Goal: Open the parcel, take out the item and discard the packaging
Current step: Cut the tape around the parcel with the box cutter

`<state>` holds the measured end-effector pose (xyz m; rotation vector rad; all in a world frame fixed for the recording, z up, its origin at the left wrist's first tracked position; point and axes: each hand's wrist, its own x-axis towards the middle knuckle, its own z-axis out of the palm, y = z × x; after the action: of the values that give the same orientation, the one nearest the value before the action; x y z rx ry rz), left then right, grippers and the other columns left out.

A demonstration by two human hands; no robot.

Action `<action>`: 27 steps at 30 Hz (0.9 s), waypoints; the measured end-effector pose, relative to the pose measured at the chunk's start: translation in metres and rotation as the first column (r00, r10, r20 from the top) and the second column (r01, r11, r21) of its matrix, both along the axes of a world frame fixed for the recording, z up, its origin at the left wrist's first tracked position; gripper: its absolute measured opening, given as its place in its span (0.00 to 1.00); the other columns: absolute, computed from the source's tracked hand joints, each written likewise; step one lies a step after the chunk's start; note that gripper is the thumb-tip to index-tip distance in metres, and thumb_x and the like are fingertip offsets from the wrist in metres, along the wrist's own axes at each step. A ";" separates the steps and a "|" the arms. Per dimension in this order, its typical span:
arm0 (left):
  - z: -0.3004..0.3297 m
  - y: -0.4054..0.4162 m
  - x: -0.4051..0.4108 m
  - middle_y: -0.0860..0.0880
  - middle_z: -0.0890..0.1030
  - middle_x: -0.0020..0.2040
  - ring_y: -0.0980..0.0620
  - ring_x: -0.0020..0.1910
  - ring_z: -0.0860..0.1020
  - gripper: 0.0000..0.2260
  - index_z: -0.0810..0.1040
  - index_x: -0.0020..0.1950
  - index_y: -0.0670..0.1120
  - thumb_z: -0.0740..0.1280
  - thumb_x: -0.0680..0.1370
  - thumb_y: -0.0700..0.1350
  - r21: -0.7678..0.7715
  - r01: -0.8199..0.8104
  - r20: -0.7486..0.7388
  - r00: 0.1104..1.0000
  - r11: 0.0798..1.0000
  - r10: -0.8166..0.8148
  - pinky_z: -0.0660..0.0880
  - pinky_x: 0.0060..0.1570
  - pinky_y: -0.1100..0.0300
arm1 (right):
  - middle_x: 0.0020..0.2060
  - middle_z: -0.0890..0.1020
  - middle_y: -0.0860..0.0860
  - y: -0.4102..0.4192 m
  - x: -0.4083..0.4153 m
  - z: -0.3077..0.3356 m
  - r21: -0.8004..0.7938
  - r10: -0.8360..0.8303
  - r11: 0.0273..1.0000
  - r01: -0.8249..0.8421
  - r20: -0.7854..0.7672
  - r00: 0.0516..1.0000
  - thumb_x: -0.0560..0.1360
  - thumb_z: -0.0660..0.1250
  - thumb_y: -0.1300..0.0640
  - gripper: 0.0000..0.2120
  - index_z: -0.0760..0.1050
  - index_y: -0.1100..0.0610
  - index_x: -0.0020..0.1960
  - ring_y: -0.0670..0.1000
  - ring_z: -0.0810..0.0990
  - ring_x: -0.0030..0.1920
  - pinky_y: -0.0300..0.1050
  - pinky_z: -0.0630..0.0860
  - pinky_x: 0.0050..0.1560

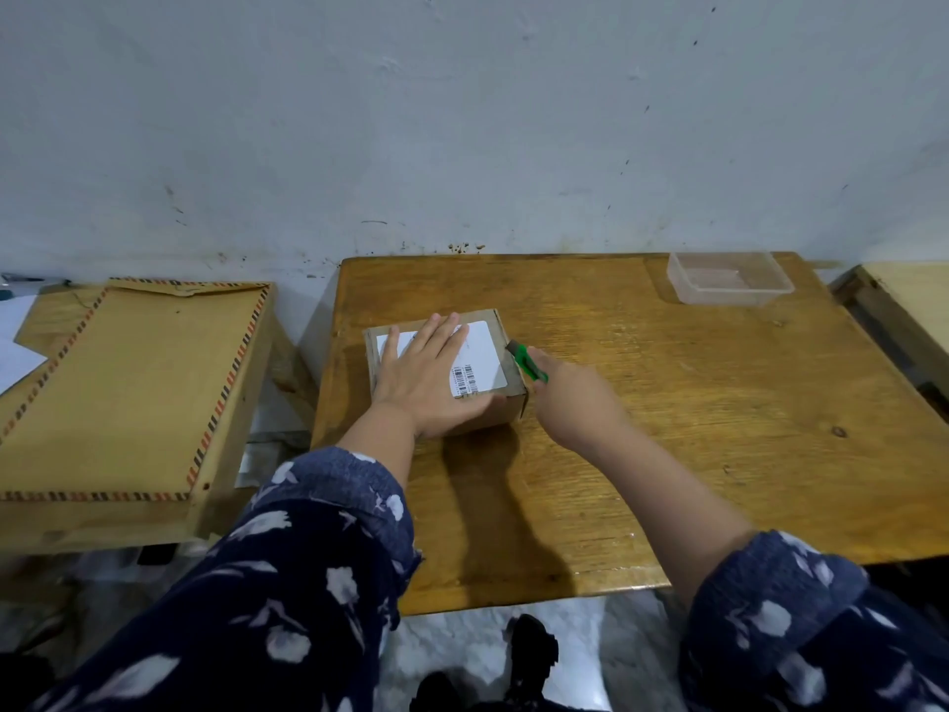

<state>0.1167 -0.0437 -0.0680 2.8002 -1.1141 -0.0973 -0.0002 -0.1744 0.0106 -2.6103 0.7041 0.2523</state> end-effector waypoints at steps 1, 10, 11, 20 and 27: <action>0.000 0.000 0.000 0.54 0.43 0.79 0.55 0.77 0.40 0.43 0.46 0.78 0.51 0.51 0.71 0.73 0.001 -0.001 0.001 1.000 1.000 0.001 0.38 0.73 0.41 | 0.57 0.80 0.58 -0.001 0.000 0.000 0.002 -0.015 1.000 0.015 0.025 1.000 0.79 0.54 0.61 0.26 0.56 0.49 0.76 0.58 0.79 0.50 0.44 0.72 0.38; 0.001 -0.001 -0.002 0.53 0.44 0.79 0.54 0.77 0.41 0.44 0.46 0.78 0.50 0.49 0.70 0.74 0.007 -0.019 0.000 1.000 1.000 0.019 0.40 0.73 0.40 | 0.57 0.80 0.58 0.000 0.016 -0.011 -0.034 -0.022 0.999 0.024 0.046 0.999 0.79 0.55 0.60 0.27 0.54 0.48 0.76 0.59 0.79 0.53 0.48 0.76 0.44; 0.000 -0.001 -0.003 0.53 0.44 0.79 0.54 0.77 0.41 0.44 0.46 0.78 0.50 0.48 0.70 0.74 0.005 -0.028 0.001 1.000 1.000 0.028 0.40 0.73 0.40 | 0.57 0.80 0.59 0.001 0.017 -0.013 -0.037 -0.027 0.999 0.028 0.034 0.999 0.79 0.56 0.60 0.28 0.53 0.47 0.76 0.59 0.79 0.53 0.48 0.76 0.44; -0.002 -0.004 -0.003 0.53 0.43 0.79 0.53 0.77 0.40 0.51 0.46 0.78 0.50 0.38 0.63 0.79 0.009 -0.062 -0.010 0.998 0.998 0.062 0.40 0.73 0.39 | 0.53 0.80 0.59 0.003 0.028 -0.016 -0.076 -0.028 0.997 0.031 0.043 0.999 0.79 0.57 0.59 0.29 0.51 0.46 0.76 0.59 0.79 0.51 0.52 0.79 0.46; -0.002 -0.004 -0.002 0.53 0.43 0.79 0.53 0.77 0.40 0.50 0.45 0.78 0.50 0.39 0.64 0.79 0.008 -0.062 -0.011 0.998 0.998 0.062 0.39 0.73 0.39 | 0.55 0.78 0.59 0.007 0.033 -0.014 -0.155 0.017 0.988 -0.026 -0.058 0.998 0.77 0.58 0.63 0.33 0.49 0.47 0.77 0.61 0.78 0.54 0.49 0.72 0.41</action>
<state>0.1147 -0.0474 -0.0700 2.8344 -1.0263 -0.1109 0.0328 -0.1676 -0.0032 -2.7701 0.7434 0.2897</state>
